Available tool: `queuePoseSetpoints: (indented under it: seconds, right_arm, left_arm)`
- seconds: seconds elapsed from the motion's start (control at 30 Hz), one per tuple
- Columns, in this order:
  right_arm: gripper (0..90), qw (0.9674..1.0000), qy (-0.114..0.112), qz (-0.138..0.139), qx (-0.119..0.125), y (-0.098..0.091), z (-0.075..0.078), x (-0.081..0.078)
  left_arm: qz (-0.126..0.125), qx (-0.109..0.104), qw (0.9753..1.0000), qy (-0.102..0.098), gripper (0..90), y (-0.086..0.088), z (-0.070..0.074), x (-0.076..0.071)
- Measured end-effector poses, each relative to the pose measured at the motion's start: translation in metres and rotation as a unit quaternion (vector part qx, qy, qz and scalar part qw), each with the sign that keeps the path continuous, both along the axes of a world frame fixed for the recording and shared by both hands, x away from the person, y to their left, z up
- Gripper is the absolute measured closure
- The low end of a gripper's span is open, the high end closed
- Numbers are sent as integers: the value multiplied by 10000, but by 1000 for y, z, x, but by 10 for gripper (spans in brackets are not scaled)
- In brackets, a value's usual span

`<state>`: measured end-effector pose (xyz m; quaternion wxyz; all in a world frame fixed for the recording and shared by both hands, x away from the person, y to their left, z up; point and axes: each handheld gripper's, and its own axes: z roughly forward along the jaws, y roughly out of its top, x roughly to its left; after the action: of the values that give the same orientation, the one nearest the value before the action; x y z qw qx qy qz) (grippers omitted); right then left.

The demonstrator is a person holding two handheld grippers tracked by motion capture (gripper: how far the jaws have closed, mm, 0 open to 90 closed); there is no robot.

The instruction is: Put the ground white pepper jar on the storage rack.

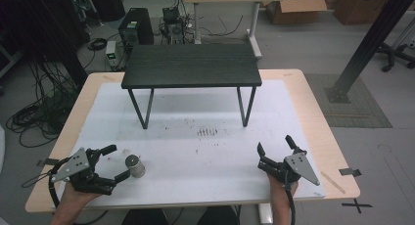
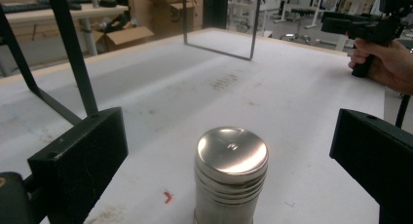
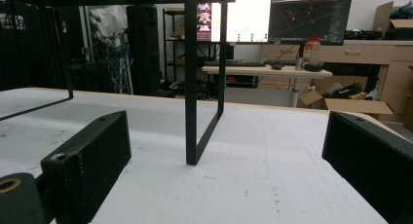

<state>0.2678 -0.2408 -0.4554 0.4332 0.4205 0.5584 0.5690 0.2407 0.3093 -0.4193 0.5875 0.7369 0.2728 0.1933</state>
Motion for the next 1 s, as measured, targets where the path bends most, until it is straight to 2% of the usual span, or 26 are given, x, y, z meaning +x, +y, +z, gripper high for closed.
queuePoseSetpoints:
  seconds: [0.17, 0.27, 0.37, 0.43, 0.63, 0.9, 1.0]
  right_arm:
    - [35, 10000, -7, 2, -3, 0, 0, 0]
    - [35, 10000, -12, 0, -7, 0, 0, 0]
    - [35, 10000, -12, 1, -7, 0, 0, 0]
    - [35, 10000, -13, 0, -8, 0, 0, 0]
    - [36, 10000, -14, -2, -5, 0, 0, 0]
    - [37, 10000, 1, 30, -27, 0, 0, 0]
    - [38, 10000, -3, 25, -30, 0, 0, 0]
  left_arm:
    - [-4, 187, 9998, 114, 9, -9, -3, 3]
    - [-3, 390, 9990, 232, 12, -16, -7, 6]
    - [-4, 476, 9984, 304, 14, -19, -9, 7]
    - [-3, 504, 9977, 456, 20, -23, -11, 8]
    - [139, 574, 9965, 596, 49, -25, -15, 10]
    - [161, 632, 9956, 679, 115, -25, -20, 11]
    - [123, 720, 9952, 656, 198, -25, -22, 10]
